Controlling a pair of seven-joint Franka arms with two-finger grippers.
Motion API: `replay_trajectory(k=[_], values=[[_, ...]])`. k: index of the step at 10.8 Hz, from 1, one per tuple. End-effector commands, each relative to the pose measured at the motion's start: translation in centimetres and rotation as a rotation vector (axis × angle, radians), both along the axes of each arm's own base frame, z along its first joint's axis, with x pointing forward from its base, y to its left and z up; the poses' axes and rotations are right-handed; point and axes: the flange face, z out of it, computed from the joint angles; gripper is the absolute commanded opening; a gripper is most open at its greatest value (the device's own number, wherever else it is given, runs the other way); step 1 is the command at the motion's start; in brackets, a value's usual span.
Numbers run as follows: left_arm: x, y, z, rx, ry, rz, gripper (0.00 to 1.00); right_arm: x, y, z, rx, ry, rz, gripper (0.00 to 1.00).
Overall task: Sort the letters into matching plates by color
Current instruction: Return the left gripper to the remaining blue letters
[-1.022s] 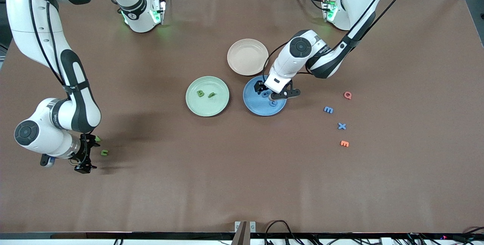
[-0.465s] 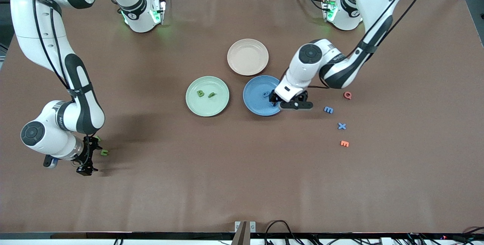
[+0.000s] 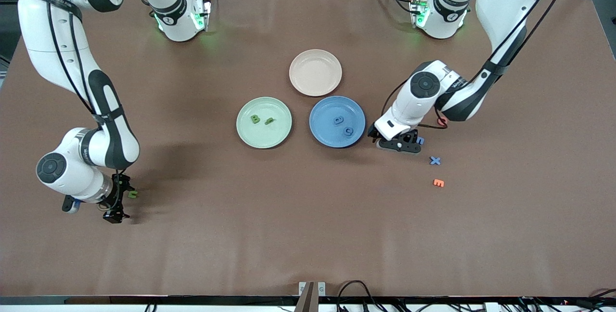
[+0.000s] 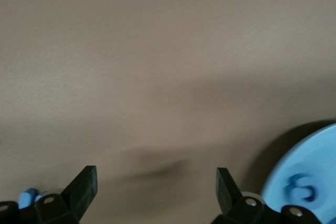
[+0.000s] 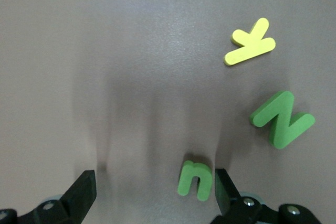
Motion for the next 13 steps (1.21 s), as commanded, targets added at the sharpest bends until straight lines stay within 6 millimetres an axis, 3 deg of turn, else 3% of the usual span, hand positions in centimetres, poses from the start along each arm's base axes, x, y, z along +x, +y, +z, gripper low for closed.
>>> replay_trajectory(k=[1,7,9,11,13], values=[[-0.1,2.5,-0.1,0.045,-0.007,-0.118,1.00,-1.0,-0.1,-0.4,-0.002,-0.006,-0.006,1.00],[-1.6,7.6,-0.8,0.082,-0.005,-0.201,1.00,-1.7,0.0,-1.1,-0.008,-0.014,0.000,1.00],[-1.8,11.4,-2.5,0.055,-0.046,-0.225,1.00,-2.2,0.1,-1.2,-0.010,-0.021,0.015,1.00],[-1.8,12.1,-3.0,0.048,-0.054,-0.235,1.00,-2.5,0.1,-1.4,-0.011,-0.022,0.025,0.92],[-1.7,12.1,-3.0,0.048,-0.055,-0.239,1.00,-3.1,0.1,-1.0,-0.012,-0.018,0.047,0.92]])
